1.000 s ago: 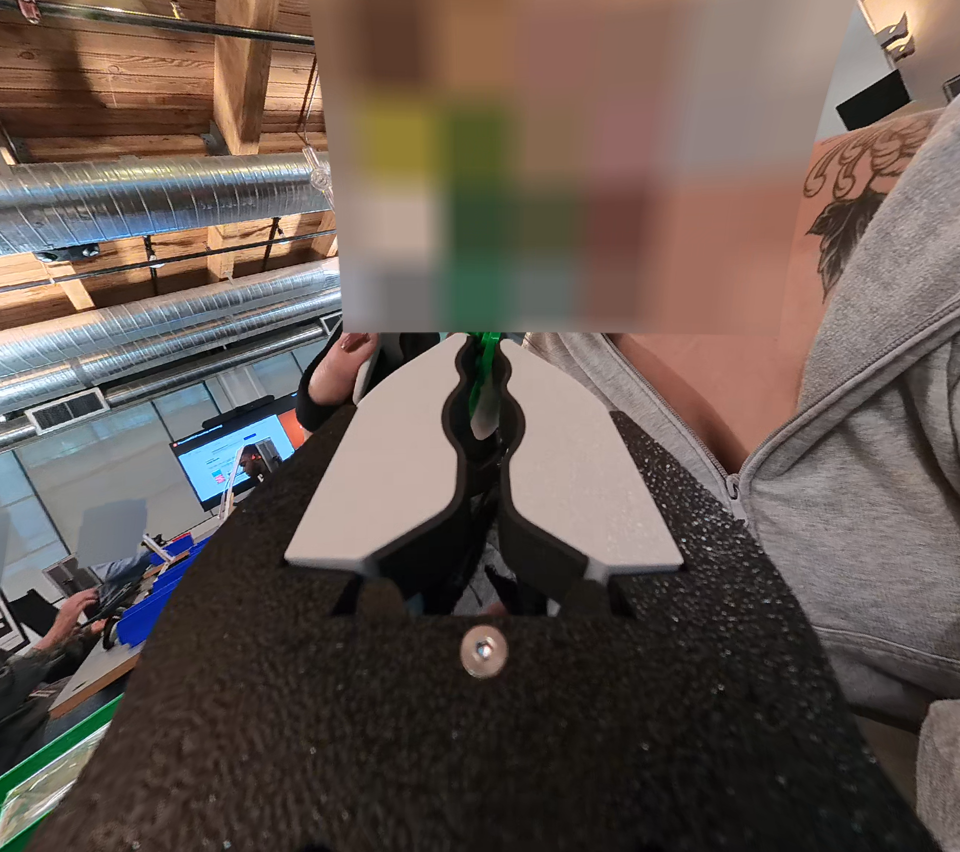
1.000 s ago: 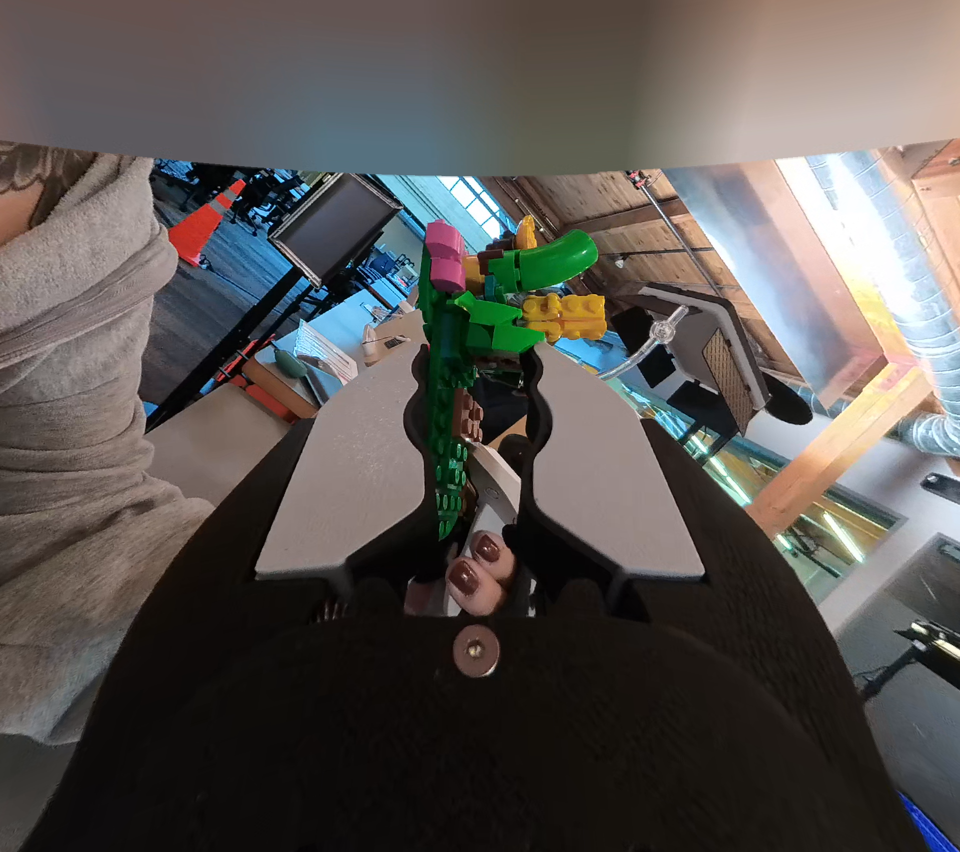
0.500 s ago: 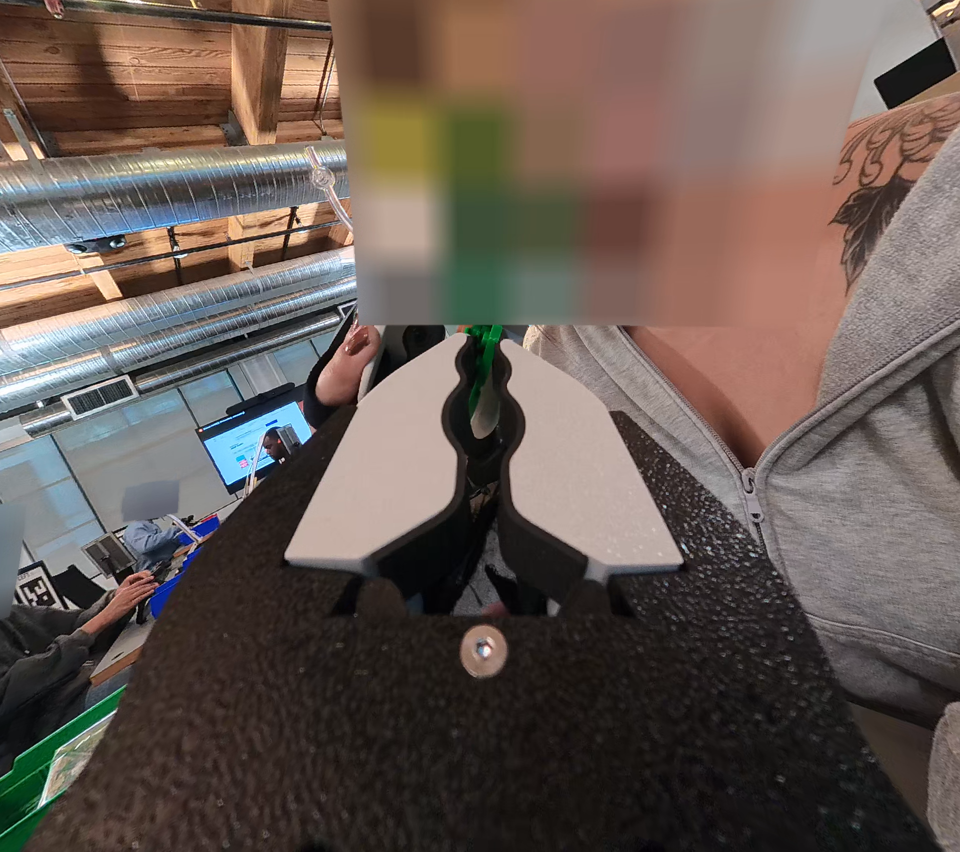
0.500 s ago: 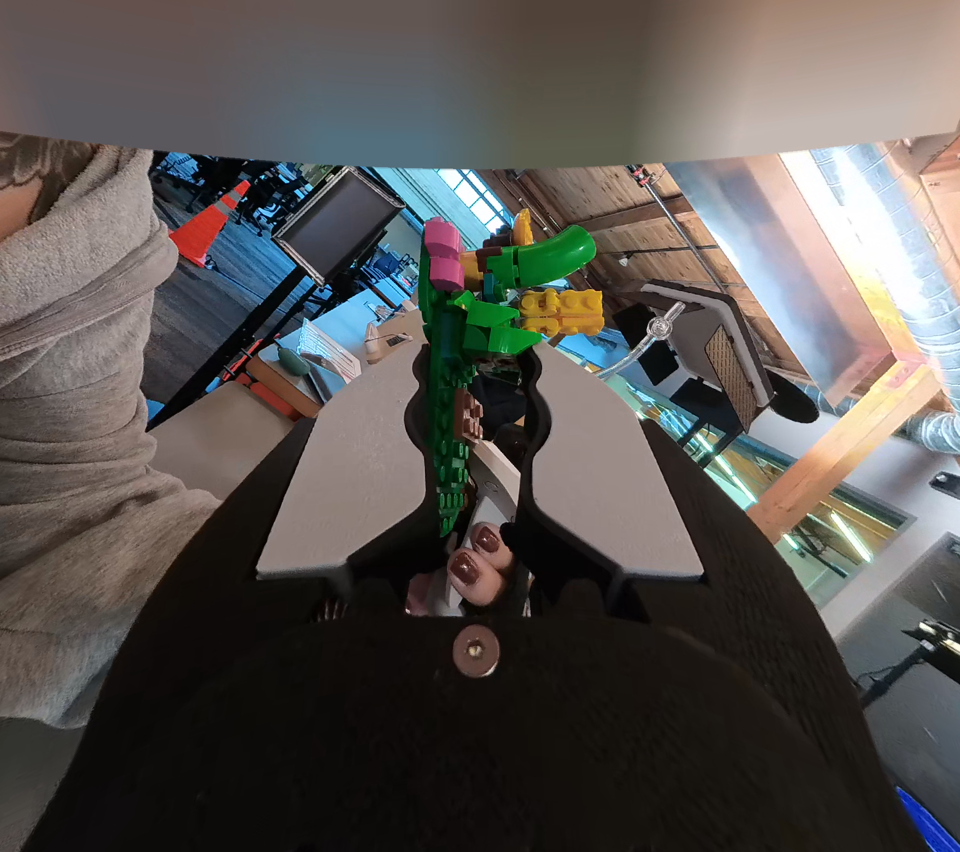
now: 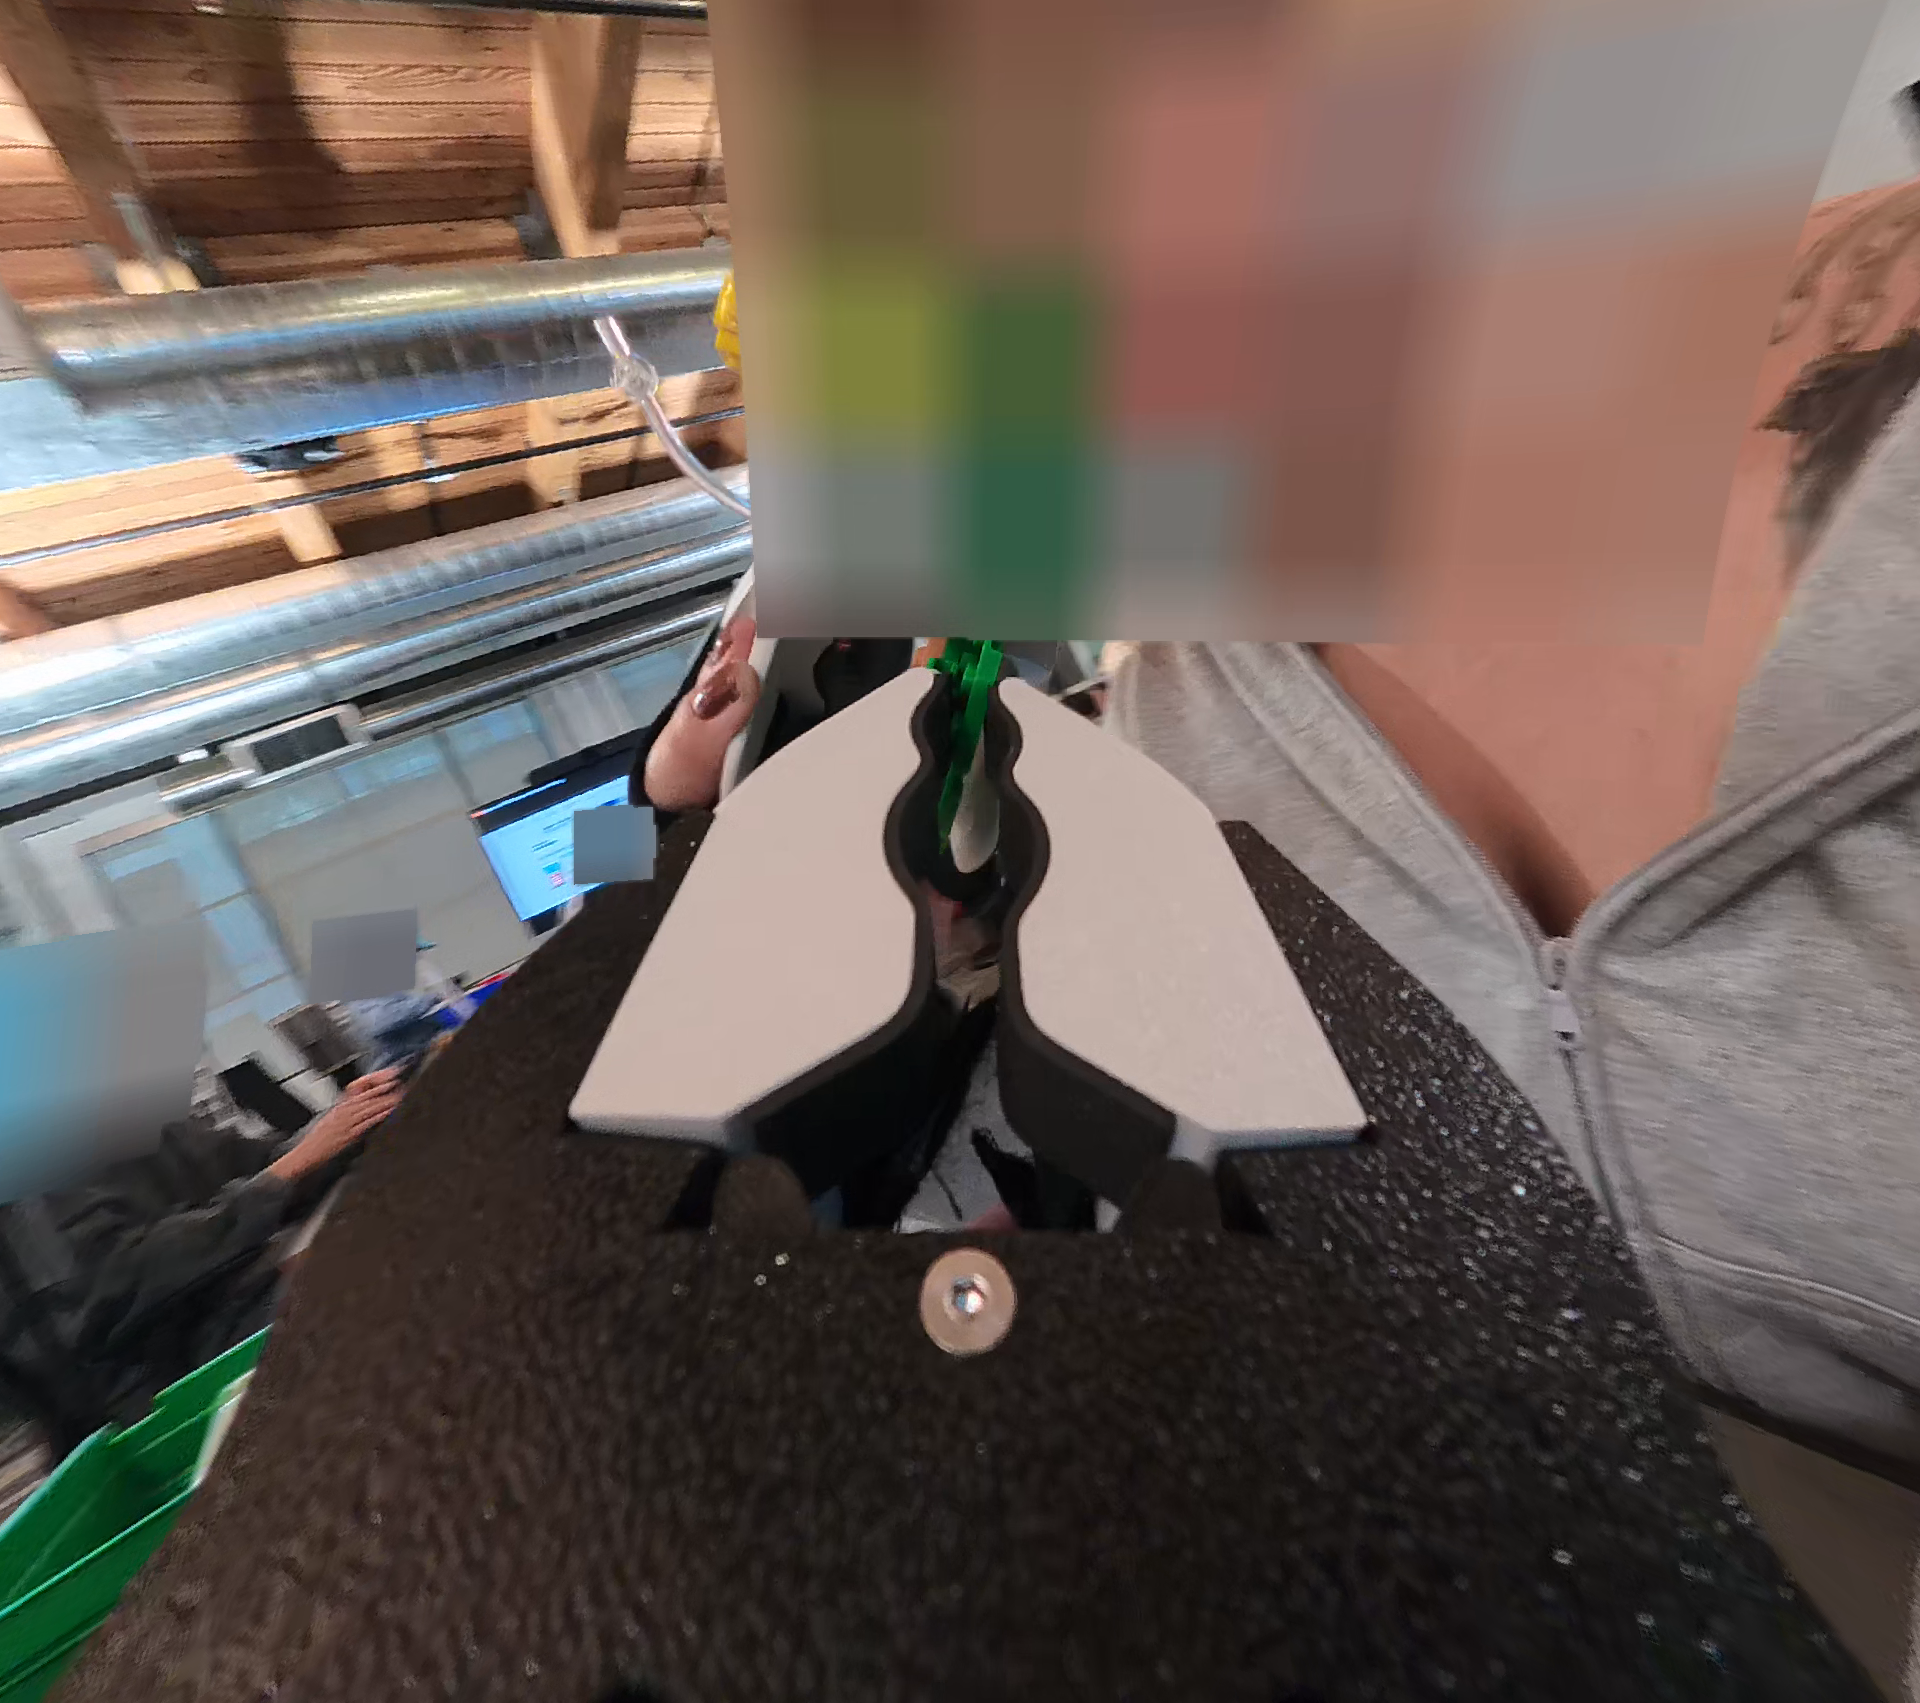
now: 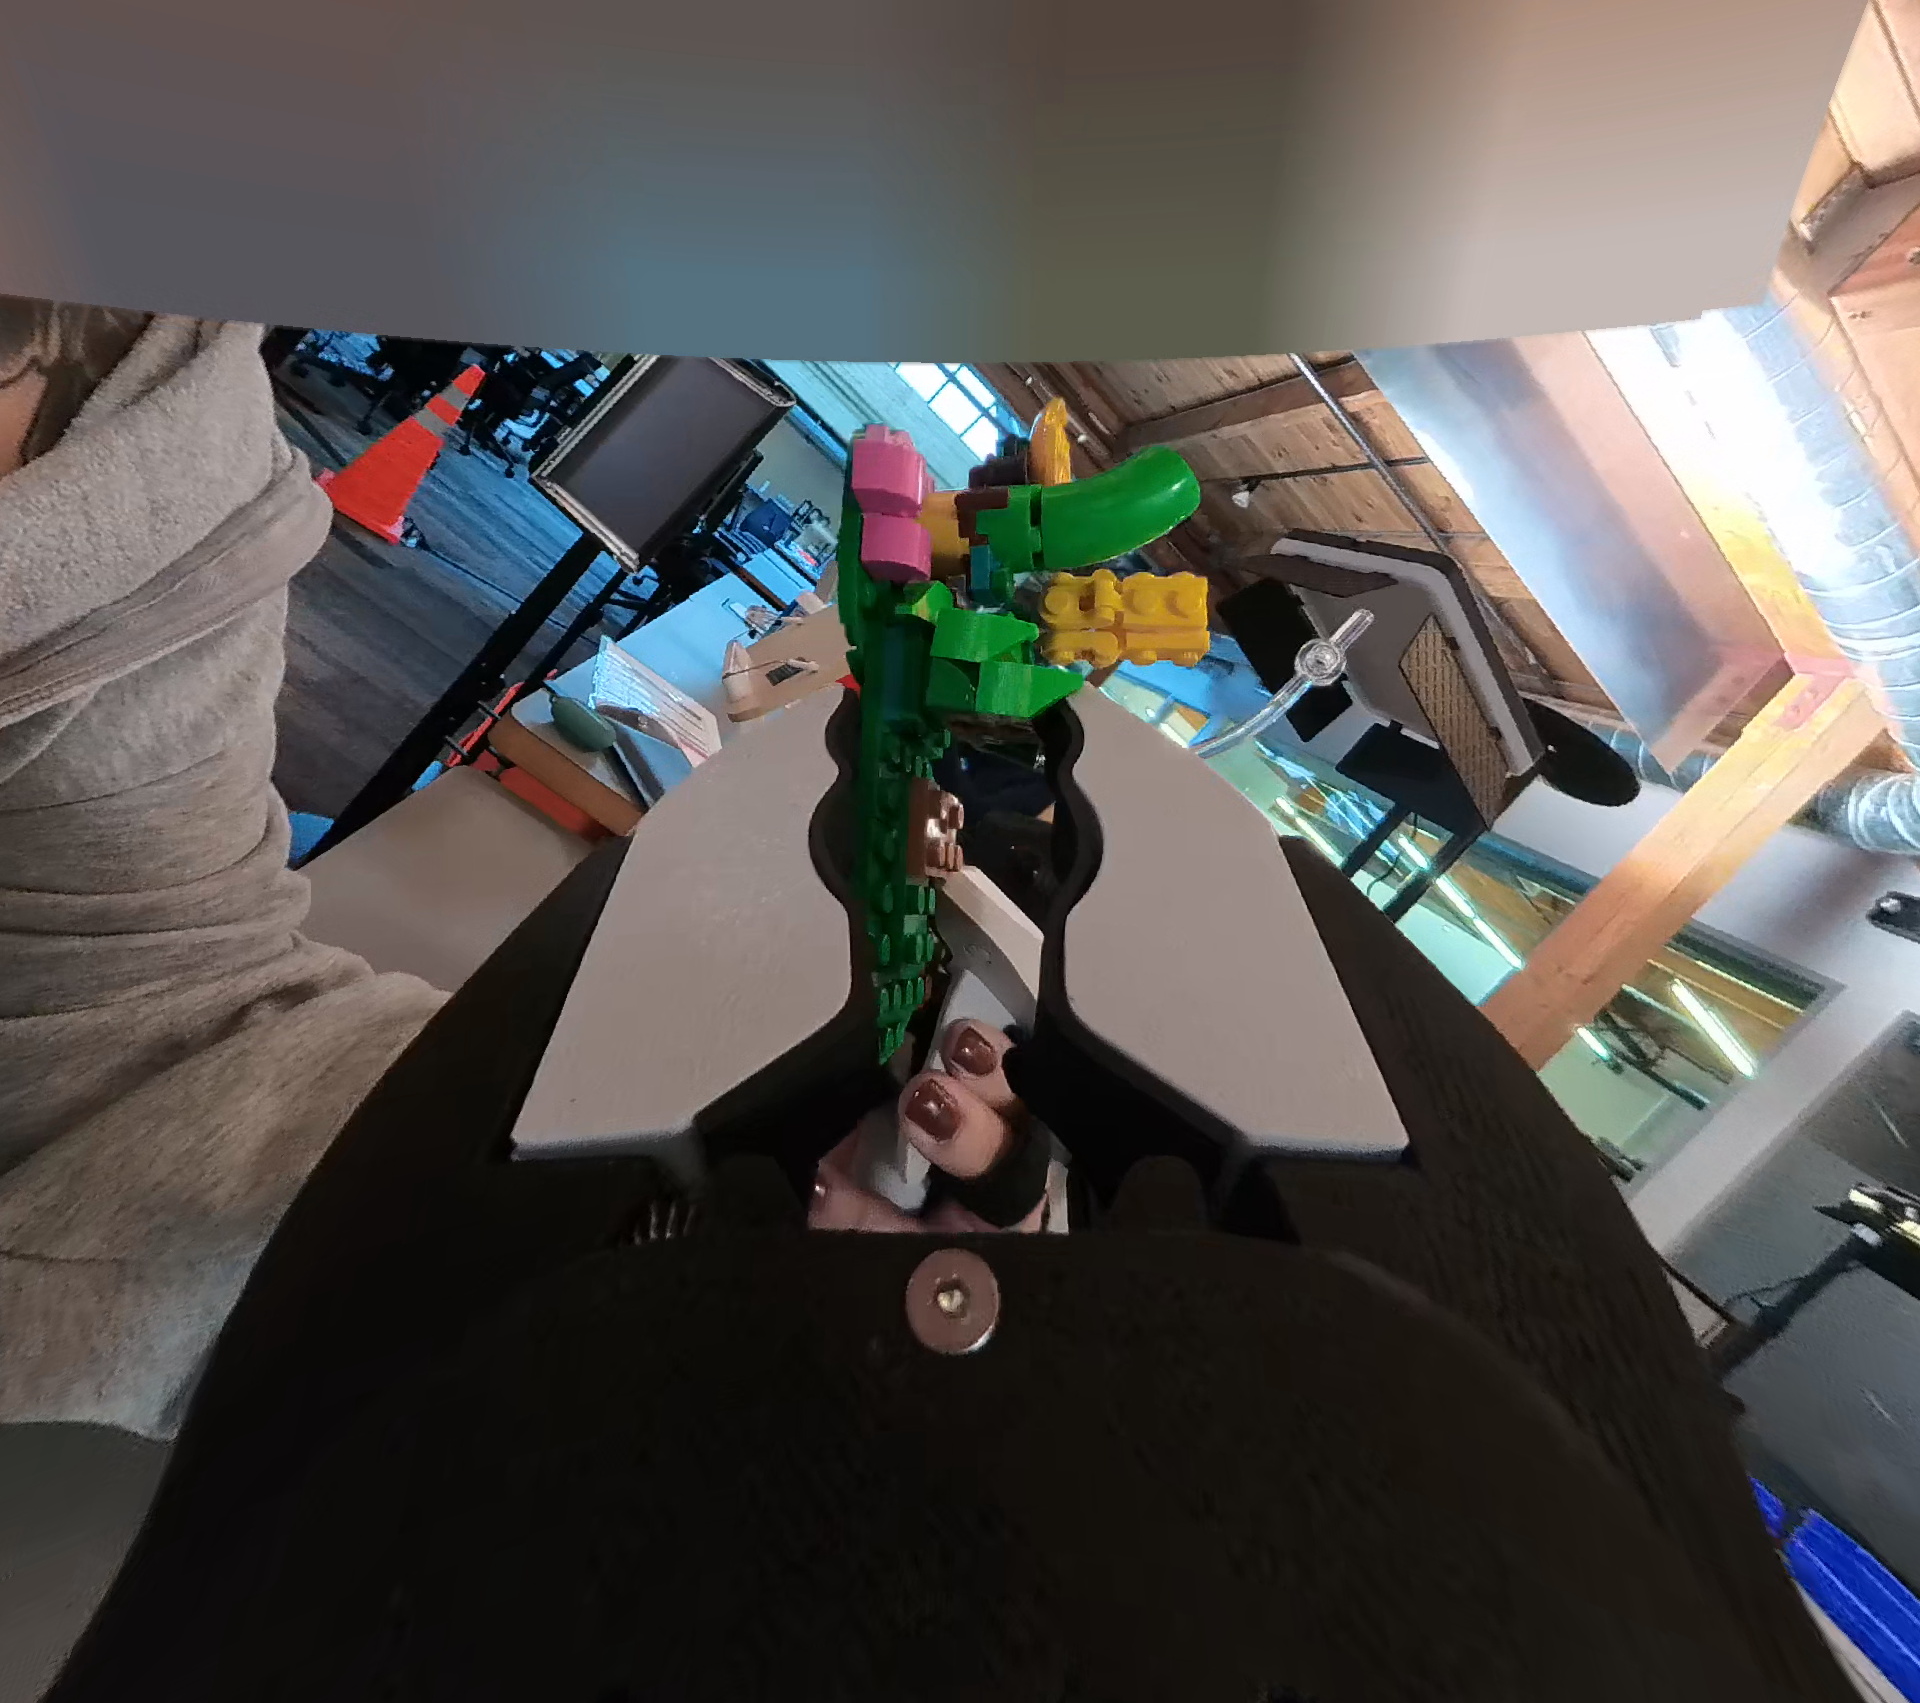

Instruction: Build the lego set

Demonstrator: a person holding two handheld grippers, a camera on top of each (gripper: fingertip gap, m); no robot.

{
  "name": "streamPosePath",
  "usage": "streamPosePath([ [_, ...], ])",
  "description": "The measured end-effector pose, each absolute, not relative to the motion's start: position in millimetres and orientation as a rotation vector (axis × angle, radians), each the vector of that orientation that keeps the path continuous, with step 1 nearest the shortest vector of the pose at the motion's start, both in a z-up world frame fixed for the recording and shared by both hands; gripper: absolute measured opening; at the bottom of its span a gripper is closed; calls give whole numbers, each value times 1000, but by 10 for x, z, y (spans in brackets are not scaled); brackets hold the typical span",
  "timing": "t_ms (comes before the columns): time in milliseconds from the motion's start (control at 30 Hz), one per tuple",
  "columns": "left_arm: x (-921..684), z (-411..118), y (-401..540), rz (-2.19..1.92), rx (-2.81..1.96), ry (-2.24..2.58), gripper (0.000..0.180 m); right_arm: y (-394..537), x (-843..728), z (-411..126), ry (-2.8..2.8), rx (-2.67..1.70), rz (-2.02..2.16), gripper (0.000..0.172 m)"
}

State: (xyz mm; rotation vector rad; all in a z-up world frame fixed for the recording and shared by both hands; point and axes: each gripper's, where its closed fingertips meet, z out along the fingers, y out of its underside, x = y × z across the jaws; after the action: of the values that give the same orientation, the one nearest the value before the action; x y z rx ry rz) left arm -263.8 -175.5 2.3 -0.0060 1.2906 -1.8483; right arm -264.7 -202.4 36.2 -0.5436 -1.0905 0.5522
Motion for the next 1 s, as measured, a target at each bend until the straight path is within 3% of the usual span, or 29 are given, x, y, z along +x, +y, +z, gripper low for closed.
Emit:
streamPosePath([
  [300, -2405, 199, -1548, -1755, -288, 1165, 5, -1735, -2316, 547, -843, -586, 821, 32],
  [433, -2386, 266, -1477, -1762, -338, 1106, 14, -1682, -2206, 581, -787, -573, 877, 32],
  [567, -2374, 293, -1434, -1674, -409, 1103, 32, -1660, -2133, 585, -784, -581, 835, 32],
  [833, -2341, 383, -1517, -1359, -495, 1120, 37, -1595, -2105, 475, -867, -650, 702, 32],
  [1000, -2392, 363, -1053, -1276, -727, 995, 35, -1478, -2011, 442, -847, -692, 636, 32],
])
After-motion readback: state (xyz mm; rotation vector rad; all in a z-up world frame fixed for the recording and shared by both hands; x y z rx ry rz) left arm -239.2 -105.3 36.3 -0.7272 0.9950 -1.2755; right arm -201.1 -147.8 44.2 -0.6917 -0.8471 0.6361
